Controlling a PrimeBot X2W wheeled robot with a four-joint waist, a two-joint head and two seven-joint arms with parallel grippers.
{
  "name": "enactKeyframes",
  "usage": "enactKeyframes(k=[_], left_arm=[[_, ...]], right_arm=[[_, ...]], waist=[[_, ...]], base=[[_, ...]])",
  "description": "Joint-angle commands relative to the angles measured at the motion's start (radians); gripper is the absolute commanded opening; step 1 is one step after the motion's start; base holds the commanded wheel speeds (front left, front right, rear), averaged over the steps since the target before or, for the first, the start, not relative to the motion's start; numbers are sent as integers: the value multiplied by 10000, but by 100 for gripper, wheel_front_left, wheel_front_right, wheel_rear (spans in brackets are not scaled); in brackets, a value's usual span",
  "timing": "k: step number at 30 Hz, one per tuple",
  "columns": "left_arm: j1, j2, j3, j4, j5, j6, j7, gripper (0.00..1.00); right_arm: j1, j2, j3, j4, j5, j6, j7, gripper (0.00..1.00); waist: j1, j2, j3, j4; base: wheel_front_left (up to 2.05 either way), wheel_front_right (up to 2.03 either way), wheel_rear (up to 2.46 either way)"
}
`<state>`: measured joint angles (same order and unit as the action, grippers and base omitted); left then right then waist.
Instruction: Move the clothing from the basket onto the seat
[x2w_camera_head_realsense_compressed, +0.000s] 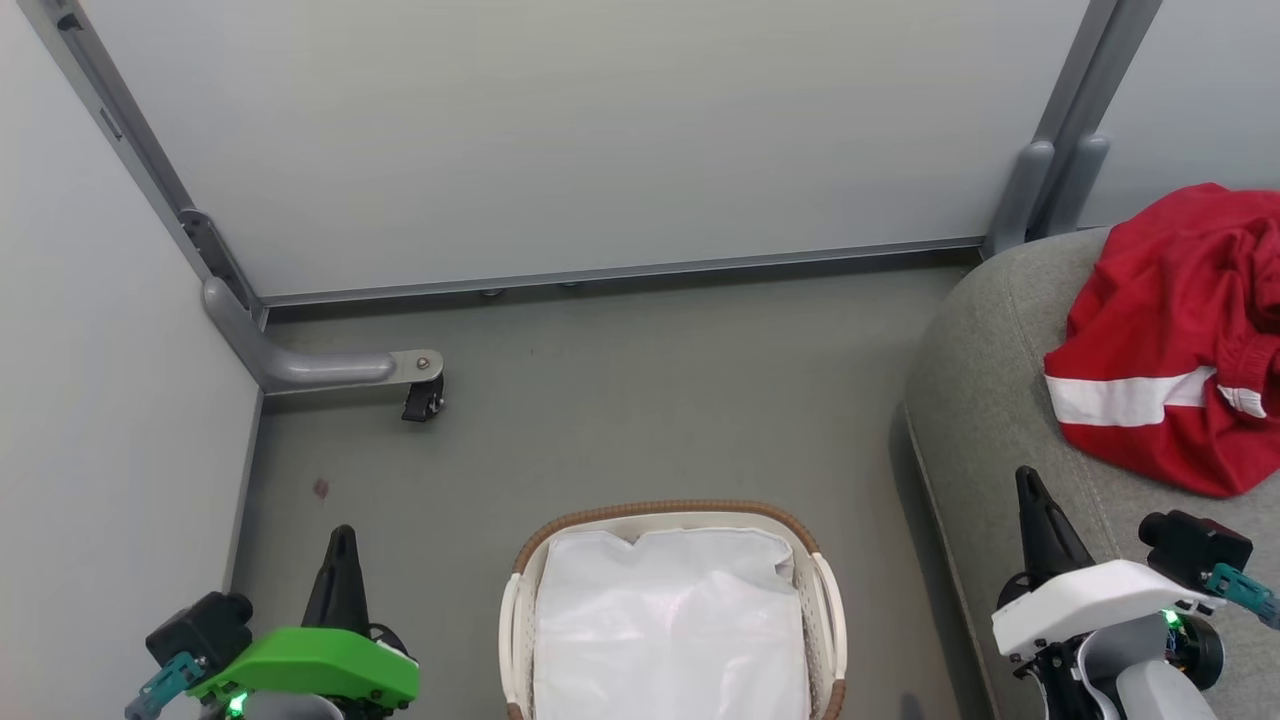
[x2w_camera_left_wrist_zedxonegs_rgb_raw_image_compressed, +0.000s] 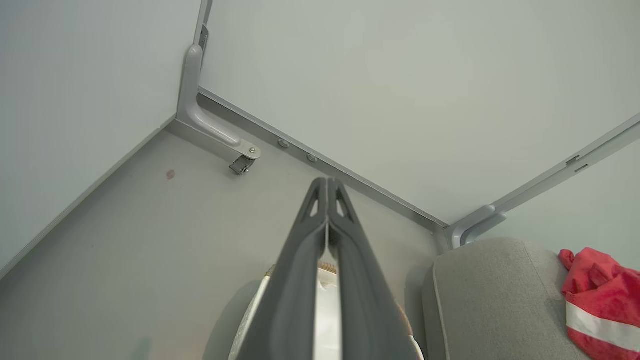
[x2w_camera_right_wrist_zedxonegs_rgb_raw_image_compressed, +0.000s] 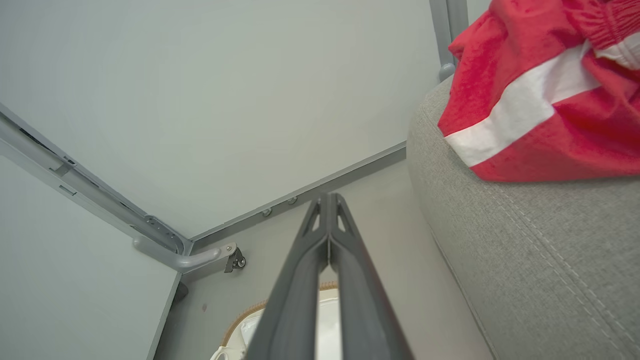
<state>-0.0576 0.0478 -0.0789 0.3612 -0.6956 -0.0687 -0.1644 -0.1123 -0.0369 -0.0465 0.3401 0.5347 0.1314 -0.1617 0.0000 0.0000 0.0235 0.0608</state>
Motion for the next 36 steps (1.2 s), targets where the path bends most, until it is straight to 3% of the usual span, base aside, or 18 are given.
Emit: enactKeyframes(k=[1, 36], left_arm=[[-238, 20, 104, -193, -356, -67, 76, 0], [-414, 29, 937, -648, -4296, -325, 1293, 0]], right_arm=[[-84, -66, -54, -203, 412, -2, 86, 0], [-28, -112, -338, -566, 5050, -5, 1285, 0]], waist=[[0, 0, -3, -9], [0, 0, -71, -210]], base=[[0, 0, 0], [0, 0, 0]])
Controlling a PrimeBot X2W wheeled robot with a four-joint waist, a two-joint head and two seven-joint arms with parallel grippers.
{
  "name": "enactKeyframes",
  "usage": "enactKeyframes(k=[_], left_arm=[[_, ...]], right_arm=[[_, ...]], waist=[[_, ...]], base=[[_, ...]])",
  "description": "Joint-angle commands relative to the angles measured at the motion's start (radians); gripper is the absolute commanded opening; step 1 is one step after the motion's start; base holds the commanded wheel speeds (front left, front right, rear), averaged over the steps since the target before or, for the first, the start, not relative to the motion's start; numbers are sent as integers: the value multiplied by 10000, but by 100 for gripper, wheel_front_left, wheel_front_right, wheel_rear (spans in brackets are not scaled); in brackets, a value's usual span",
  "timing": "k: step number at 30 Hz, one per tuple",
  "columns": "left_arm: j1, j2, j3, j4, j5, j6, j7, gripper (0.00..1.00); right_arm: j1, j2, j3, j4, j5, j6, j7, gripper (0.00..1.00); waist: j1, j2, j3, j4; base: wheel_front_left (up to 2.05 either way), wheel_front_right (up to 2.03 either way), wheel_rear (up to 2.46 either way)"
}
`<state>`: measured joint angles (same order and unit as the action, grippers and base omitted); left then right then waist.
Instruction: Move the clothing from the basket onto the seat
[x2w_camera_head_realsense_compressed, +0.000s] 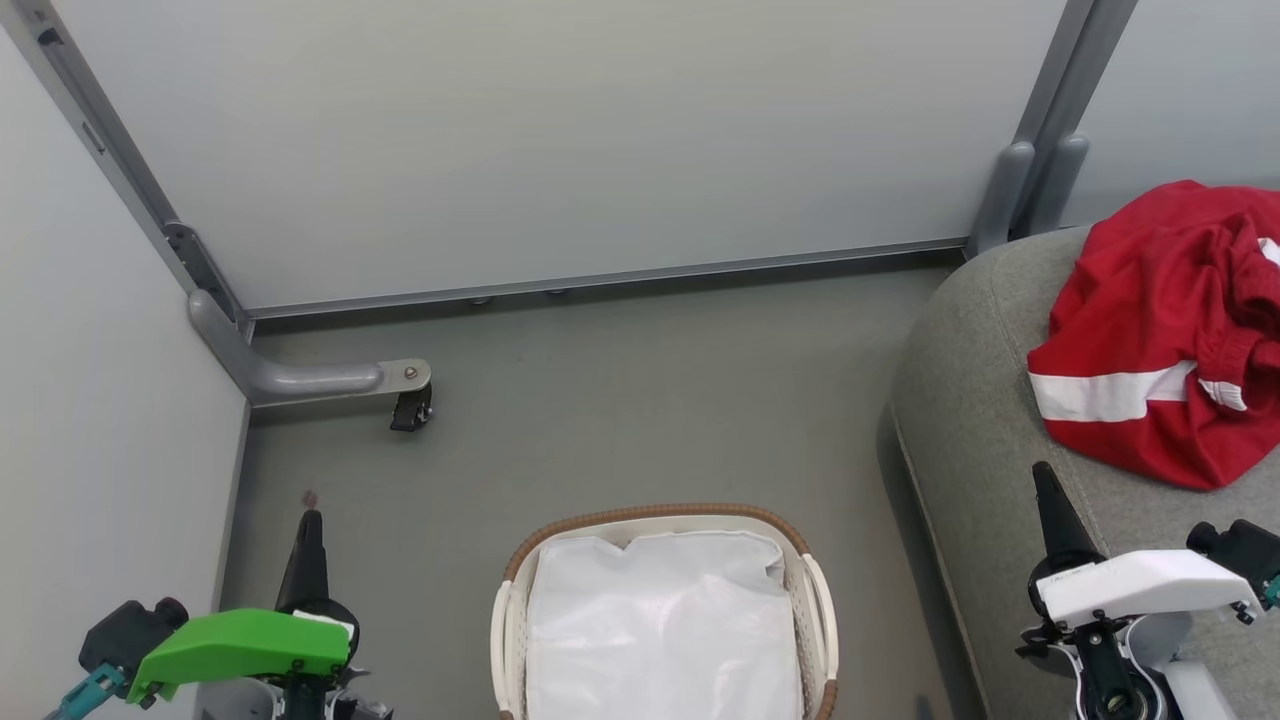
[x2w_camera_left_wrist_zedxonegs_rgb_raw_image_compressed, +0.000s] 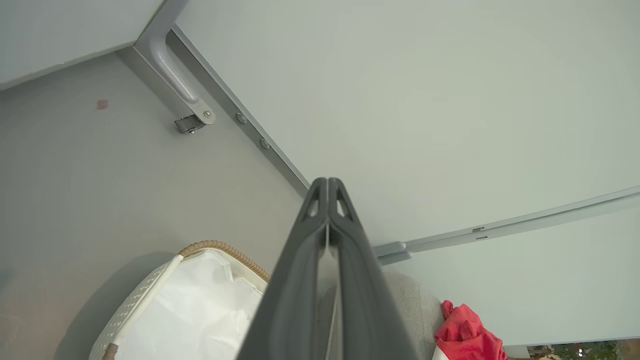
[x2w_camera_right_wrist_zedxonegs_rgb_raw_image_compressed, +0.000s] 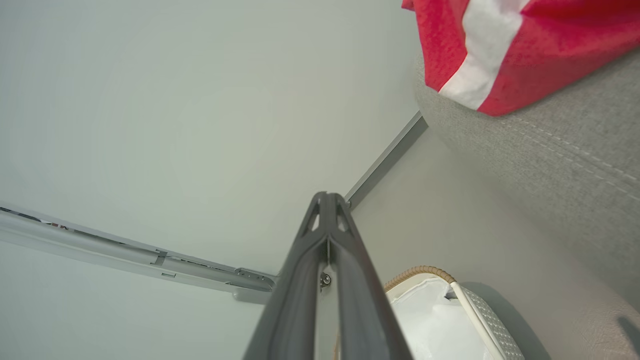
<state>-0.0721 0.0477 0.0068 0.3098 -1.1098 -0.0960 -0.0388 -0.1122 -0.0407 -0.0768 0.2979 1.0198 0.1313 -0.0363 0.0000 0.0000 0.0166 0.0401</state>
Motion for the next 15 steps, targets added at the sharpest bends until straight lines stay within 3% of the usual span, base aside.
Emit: enactKeyframes(k=[1, 15], left_arm=[[-273, 31, 98, -143, -236, -59, 63, 0], [-323, 34, 361, -286, -1480, -136, 456, 0]], right_arm=[[-27, -74, -42, -152, 298, -4, 60, 0], [-6, -89, -132, -263, 1754, -5, 441, 0]], waist=[[0, 0, -3, -8], [0, 0, -30, -89]], base=[[0, 0, 0], [0, 0, 0]])
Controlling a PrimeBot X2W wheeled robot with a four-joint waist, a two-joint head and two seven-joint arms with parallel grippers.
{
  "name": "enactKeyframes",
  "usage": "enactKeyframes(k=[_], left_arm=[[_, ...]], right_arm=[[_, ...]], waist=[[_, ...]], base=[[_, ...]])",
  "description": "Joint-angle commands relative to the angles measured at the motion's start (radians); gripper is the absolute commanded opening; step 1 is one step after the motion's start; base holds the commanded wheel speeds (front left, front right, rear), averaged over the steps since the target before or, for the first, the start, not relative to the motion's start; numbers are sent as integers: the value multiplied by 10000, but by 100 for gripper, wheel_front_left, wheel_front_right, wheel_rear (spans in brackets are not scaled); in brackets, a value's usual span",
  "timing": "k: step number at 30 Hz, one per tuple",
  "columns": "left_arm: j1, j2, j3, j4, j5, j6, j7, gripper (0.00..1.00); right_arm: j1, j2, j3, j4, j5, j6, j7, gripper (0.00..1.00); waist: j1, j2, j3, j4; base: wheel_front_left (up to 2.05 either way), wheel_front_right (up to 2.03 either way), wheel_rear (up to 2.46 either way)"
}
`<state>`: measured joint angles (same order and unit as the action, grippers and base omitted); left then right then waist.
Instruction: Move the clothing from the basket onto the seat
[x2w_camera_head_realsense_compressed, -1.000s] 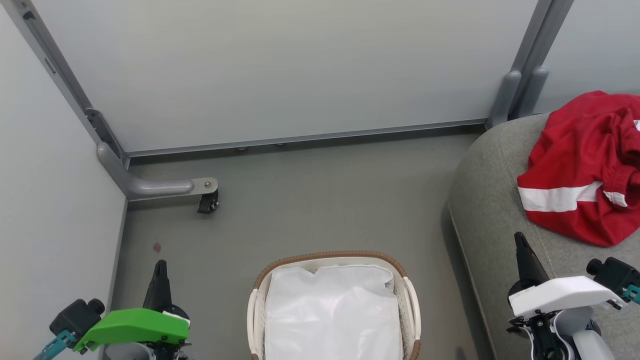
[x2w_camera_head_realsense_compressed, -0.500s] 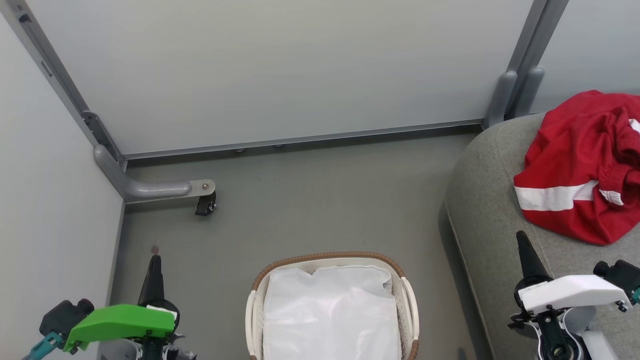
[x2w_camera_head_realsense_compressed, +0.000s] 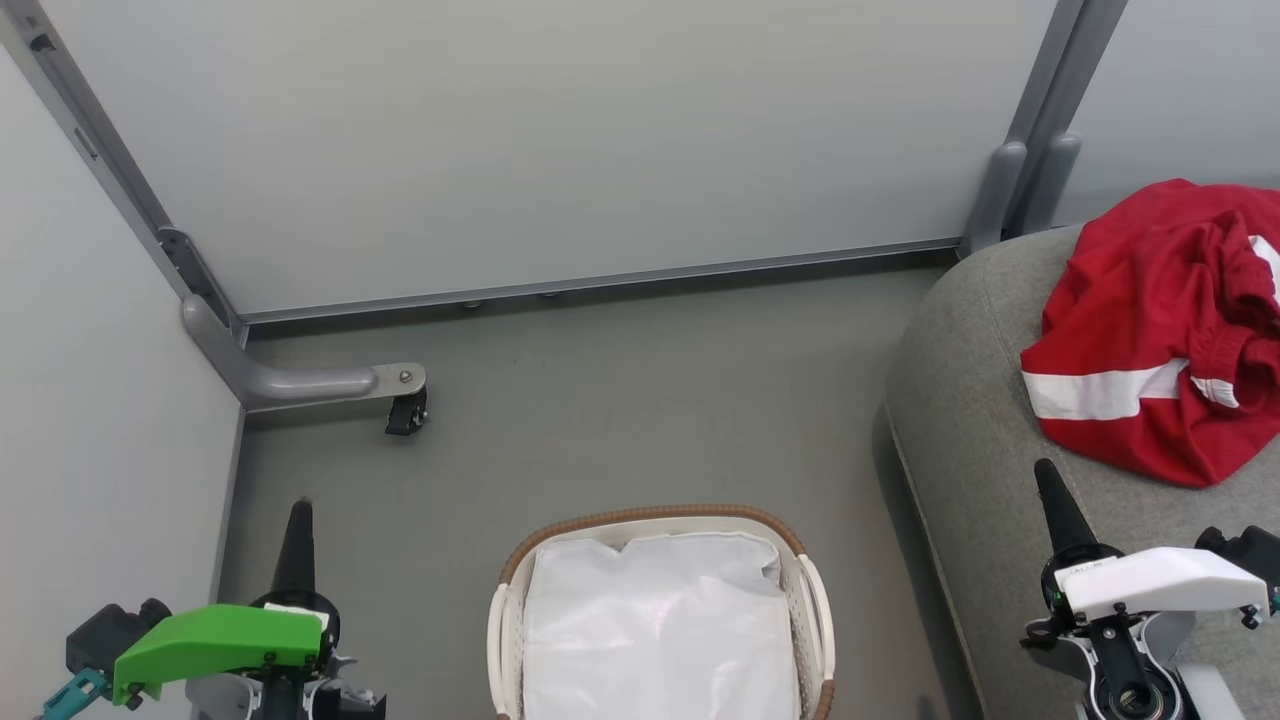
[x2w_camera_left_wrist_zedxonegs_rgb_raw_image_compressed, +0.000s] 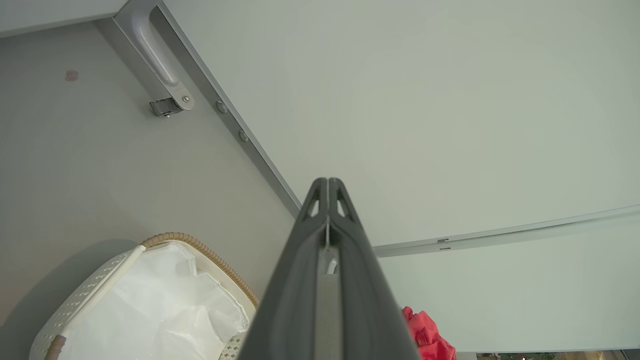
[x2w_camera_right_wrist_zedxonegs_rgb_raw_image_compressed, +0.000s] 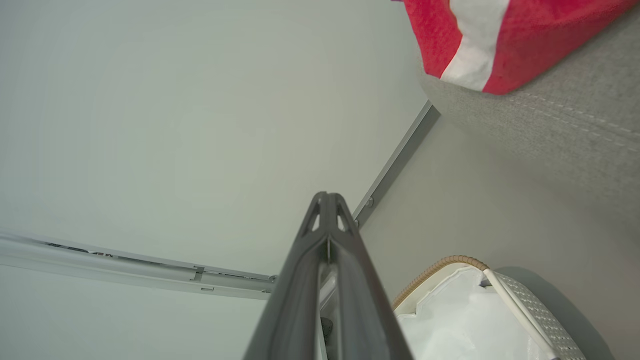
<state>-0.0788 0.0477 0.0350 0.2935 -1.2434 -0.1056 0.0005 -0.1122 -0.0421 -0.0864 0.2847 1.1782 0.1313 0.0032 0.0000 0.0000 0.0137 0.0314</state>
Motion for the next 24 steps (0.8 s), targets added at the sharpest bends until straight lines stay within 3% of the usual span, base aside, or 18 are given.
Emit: enactKeyframes(k=[1, 24], left_arm=[[-260, 34, 94, -130, -221, -47, 82, 0], [-297, 39, 452, -313, -1921, -166, 612, 0]], right_arm=[[-5, -76, -42, -138, 256, -5, 70, 0], [30, -90, -168, -281, 2275, -4, 597, 0]], waist=[[0, 0, -3, -8], [0, 0, -47, -140]], base=[[0, 0, 0], [0, 0, 0]])
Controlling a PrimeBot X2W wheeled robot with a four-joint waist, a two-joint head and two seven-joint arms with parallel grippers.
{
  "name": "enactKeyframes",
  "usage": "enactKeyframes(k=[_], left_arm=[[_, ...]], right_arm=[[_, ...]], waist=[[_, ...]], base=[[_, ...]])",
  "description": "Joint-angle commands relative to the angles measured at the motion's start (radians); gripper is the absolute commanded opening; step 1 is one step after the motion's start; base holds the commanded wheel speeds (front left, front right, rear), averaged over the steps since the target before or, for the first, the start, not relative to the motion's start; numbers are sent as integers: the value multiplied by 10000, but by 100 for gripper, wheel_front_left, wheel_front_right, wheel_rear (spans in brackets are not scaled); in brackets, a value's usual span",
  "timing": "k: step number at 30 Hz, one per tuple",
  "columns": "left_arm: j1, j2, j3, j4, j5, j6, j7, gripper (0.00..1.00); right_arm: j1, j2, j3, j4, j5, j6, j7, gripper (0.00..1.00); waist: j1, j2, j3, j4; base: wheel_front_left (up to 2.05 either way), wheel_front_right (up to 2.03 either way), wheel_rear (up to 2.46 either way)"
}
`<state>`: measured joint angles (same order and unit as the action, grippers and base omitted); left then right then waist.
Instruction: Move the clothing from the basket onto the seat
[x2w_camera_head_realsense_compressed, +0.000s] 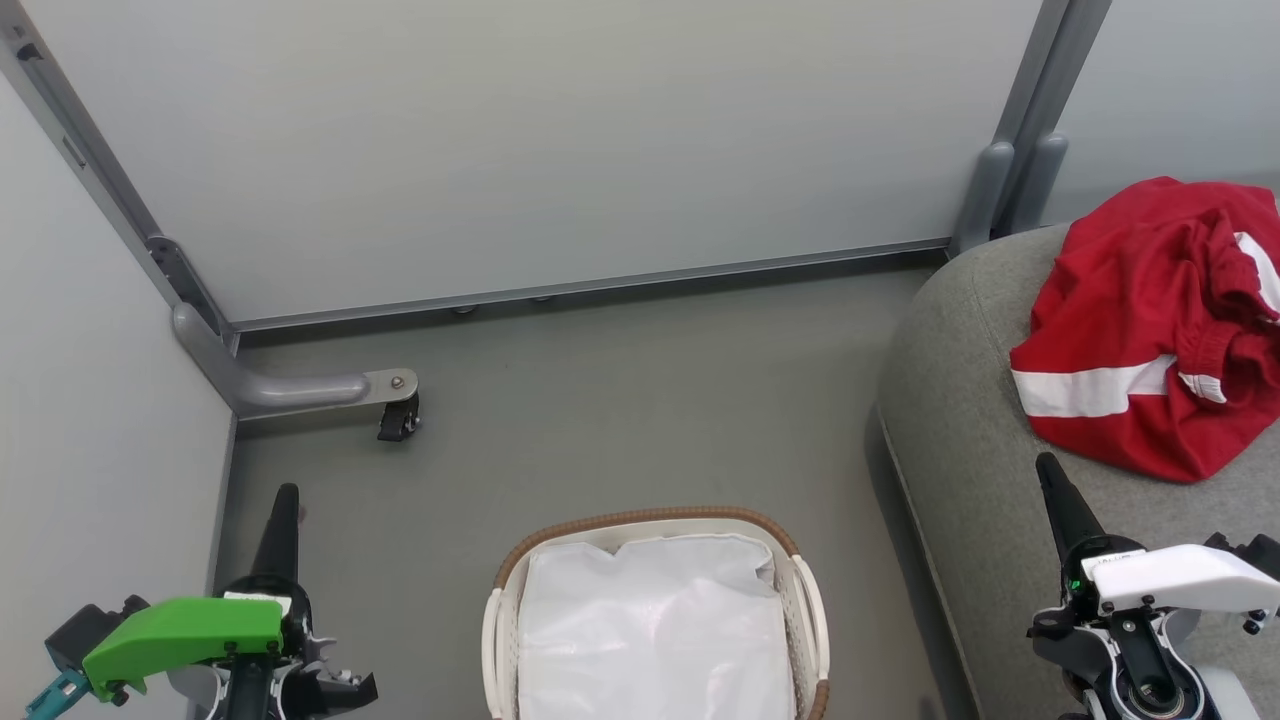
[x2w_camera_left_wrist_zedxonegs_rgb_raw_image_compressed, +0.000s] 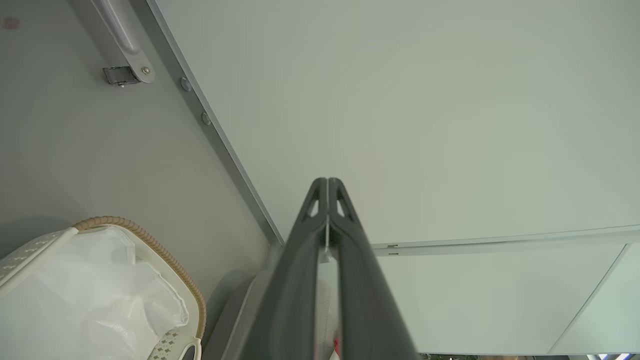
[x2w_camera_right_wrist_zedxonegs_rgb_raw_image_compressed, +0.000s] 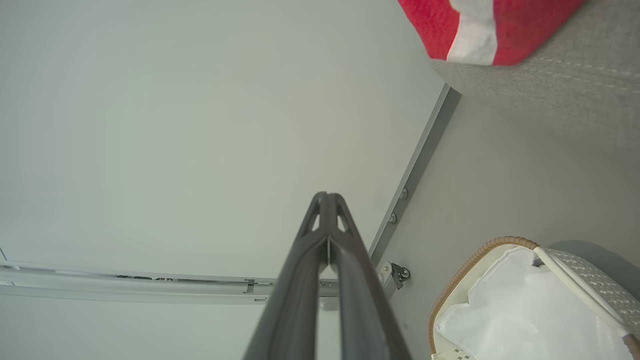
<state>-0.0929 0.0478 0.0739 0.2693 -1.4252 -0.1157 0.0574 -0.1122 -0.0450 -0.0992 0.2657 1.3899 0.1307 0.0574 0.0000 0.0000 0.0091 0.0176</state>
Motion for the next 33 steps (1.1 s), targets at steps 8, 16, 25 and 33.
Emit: enactKeyframes(k=[8, 16, 25, 33], left_arm=[[-186, 39, 164, -133, -642, -97, 201, 0], [-210, 40, 274, -188, -1140, -127, 361, 0], [-218, 42, 386, -239, -1659, -169, 521, 0], [-203, 44, 430, -257, -1896, -176, 605, 0]], right_arm=[[41, -67, -76, -136, 771, 3, 213, 0], [53, -72, -111, -171, 1349, 2, 368, 0], [67, -78, -152, -214, 1970, 2, 519, 0], [76, -81, -166, -237, 2246, 2, 600, 0]], waist=[[0, 0, -17, -48], [0, 0, -32, -94], [0, 0, -50, -146], [0, 0, -60, -176]], base=[[0, 0, 0], [0, 0, 0], [0, 0, 0], [0, 0, 0]])
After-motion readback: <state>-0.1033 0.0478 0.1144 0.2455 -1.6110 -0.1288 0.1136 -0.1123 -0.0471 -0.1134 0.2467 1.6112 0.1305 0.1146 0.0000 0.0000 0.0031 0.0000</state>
